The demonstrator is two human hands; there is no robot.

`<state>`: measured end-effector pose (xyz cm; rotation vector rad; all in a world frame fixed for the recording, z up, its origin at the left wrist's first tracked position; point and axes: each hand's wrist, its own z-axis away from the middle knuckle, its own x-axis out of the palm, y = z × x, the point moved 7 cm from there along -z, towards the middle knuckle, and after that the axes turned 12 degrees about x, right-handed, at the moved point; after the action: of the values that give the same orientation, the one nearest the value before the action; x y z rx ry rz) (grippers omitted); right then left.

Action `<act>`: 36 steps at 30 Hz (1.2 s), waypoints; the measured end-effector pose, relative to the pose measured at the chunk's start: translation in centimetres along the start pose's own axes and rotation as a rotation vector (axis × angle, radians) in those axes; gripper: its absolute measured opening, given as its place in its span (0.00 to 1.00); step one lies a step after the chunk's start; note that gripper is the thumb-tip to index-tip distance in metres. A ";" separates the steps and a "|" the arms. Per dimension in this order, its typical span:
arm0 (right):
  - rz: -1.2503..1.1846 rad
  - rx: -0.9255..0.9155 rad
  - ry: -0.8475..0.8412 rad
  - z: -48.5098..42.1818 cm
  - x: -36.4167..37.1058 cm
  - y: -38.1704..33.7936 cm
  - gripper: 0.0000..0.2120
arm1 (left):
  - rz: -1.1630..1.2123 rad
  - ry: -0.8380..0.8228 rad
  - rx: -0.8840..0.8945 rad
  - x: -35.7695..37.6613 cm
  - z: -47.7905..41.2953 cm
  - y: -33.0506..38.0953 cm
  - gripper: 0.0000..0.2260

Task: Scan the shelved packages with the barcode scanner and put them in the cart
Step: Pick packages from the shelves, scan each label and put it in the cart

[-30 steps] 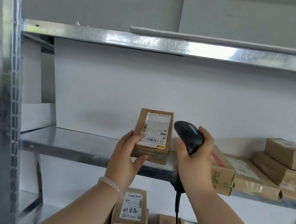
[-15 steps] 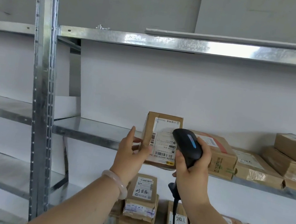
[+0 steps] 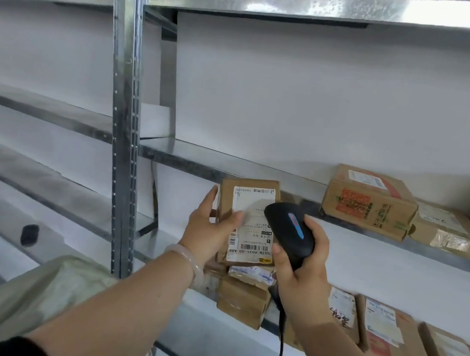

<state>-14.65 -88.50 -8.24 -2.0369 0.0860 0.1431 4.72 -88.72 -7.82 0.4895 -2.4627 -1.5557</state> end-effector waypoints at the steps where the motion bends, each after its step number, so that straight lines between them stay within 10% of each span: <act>1: 0.006 0.001 -0.035 0.3 0.6 0.3 0.29 | -0.016 0.014 -0.016 -0.6 0.5 -0.5 0.29; 36: 0.151 0.052 -0.801 14.6 26.8 0.4 0.28 | -0.257 0.586 -0.381 -34.1 13.9 -8.1 0.25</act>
<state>10.93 -75.61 -18.88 -1.7844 -0.2563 1.0197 33.24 -67.57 -20.49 1.0421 -1.6758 -1.6206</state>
